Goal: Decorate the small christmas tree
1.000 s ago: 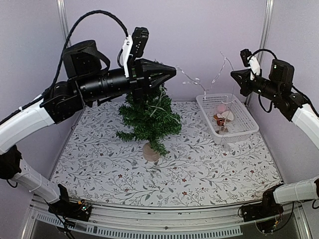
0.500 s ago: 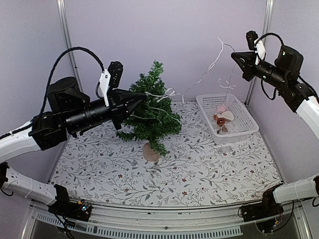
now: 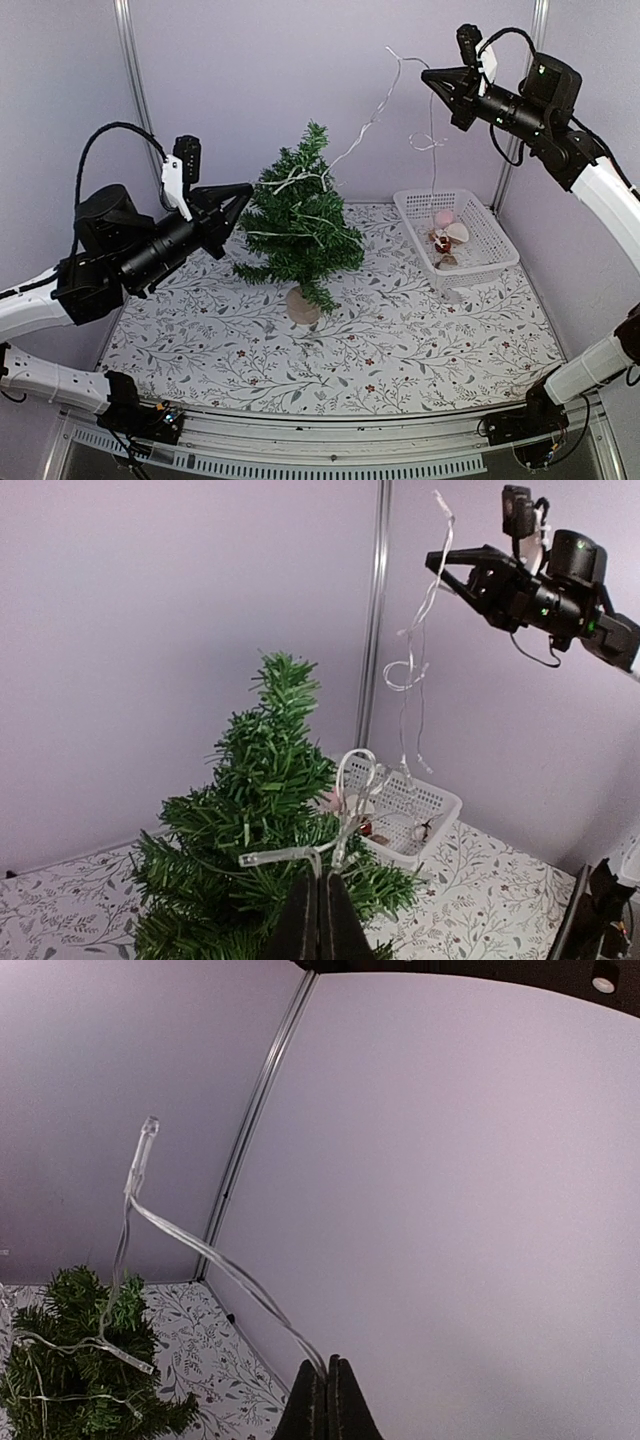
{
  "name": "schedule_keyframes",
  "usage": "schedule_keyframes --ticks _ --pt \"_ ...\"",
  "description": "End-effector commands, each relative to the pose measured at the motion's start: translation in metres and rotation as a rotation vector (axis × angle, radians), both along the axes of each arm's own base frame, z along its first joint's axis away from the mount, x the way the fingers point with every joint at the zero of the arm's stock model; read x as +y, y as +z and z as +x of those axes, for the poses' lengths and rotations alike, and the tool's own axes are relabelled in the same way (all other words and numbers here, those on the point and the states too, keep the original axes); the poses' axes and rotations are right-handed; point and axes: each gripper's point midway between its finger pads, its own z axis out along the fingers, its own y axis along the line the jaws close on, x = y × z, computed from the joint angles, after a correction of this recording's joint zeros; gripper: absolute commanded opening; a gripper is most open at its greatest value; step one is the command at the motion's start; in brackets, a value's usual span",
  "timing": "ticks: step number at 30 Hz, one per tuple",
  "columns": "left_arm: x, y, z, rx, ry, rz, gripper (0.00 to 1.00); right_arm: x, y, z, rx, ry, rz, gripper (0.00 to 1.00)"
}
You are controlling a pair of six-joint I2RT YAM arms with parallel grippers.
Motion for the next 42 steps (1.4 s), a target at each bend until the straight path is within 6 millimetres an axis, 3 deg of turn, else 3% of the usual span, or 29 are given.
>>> schedule_keyframes --ticks 1,8,15,27,33,42 --pt "0.033 0.004 0.011 0.018 0.13 -0.126 0.0 0.008 0.045 -0.012 -0.119 0.042 0.051 0.0" --pt "0.077 0.0 0.016 0.024 0.242 -0.281 0.0 0.042 0.063 -0.008 -0.168 0.123 0.073 0.0" --pt "0.092 -0.001 0.02 0.019 0.298 -0.352 0.0 0.073 0.067 0.008 -0.189 0.174 0.104 0.0" --pt "0.131 -0.019 0.034 0.067 0.449 -0.441 0.0 0.081 0.065 0.059 -0.202 0.036 0.161 0.0" --pt "0.135 -0.026 0.044 0.091 0.474 -0.437 0.0 0.088 0.054 0.081 -0.202 0.014 0.173 0.0" --pt "0.141 -0.028 0.06 0.112 0.52 -0.475 0.0 0.106 0.021 0.108 -0.135 0.039 0.171 0.0"
